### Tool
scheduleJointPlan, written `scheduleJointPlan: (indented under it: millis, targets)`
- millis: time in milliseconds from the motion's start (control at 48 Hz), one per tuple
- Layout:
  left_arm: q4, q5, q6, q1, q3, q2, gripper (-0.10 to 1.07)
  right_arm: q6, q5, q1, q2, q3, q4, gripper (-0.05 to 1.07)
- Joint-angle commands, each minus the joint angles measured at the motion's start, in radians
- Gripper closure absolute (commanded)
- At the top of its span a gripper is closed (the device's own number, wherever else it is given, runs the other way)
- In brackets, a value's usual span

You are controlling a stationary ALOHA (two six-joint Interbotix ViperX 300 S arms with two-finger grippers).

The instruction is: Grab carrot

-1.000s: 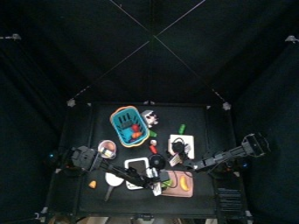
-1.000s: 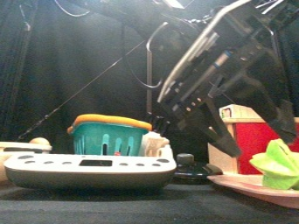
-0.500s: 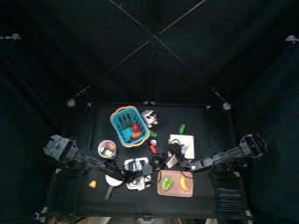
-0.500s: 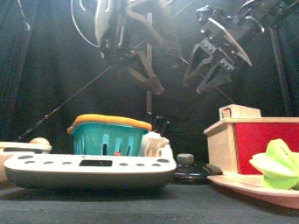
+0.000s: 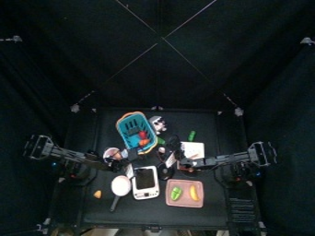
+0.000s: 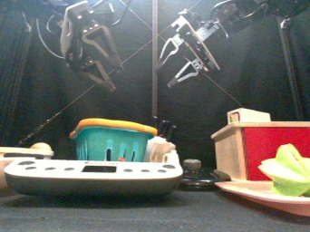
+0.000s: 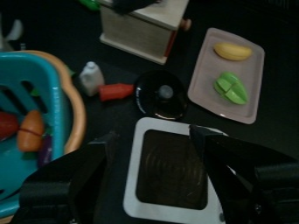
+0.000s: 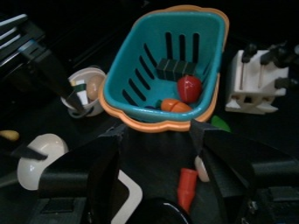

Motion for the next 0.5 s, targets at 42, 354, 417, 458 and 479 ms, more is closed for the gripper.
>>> scheduleJointPlan:
  millis: [42, 354, 417, 458, 479]
  targets:
    - [0.021, -0.077, -0.002, 0.107, 0.086, -0.124, -0.02, 0.0, -0.091, -0.057, 0.02, -0.054, -0.029, 0.11]
    - [0.141, -0.391, 0.055, 0.399, 0.213, -0.167, -0.02, -0.002, -0.273, -0.179, 0.13, -0.133, -0.143, 0.11]
    - [0.15, -0.417, 0.061, 0.442, 0.218, -0.172, -0.02, -0.002, -0.314, -0.202, 0.141, -0.149, -0.149, 0.11]
    - [0.149, -0.425, 0.061, 0.465, 0.222, -0.175, -0.02, -0.002, -0.35, -0.224, 0.146, -0.161, -0.143, 0.12]
    - [0.147, -0.426, 0.061, 0.474, 0.225, -0.176, -0.02, 0.0, -0.365, -0.232, 0.147, -0.164, -0.14, 0.12]
